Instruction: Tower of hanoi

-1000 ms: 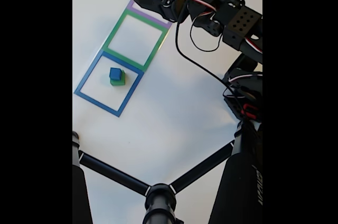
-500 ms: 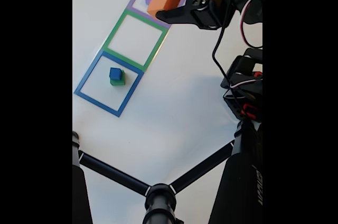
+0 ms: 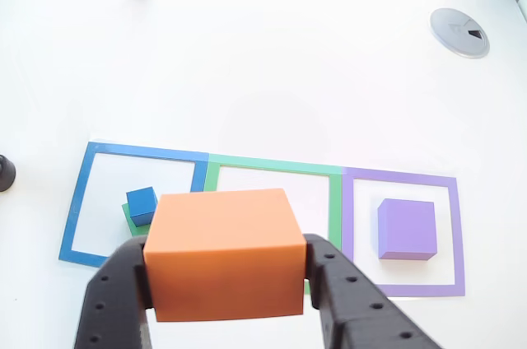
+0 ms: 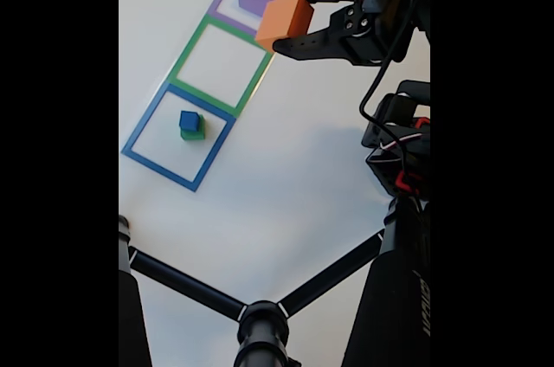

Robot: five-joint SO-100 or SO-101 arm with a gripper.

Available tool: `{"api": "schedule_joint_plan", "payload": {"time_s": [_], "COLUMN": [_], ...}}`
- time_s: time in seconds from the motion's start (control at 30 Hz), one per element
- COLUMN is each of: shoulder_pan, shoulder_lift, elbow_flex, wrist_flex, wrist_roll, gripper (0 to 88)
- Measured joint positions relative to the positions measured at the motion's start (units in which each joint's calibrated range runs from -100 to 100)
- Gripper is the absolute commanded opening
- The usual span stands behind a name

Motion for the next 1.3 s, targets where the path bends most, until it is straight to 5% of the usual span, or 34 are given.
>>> {"api": "schedule_joint_plan", "payload": {"time_s": [0.23,0.67,1.3], "shoulder_pan": [1.87,4.10,6.44], "shoulder_lift": [-0.59,6.16,41.79], "elbow_flex": [23.99,68.17,85.26], "wrist_flex": [-18.70,-78.19,-140.10], "wrist_roll": [0.00,-0.54,-0.54], "gripper": [11.9,11.8,11.8]}}
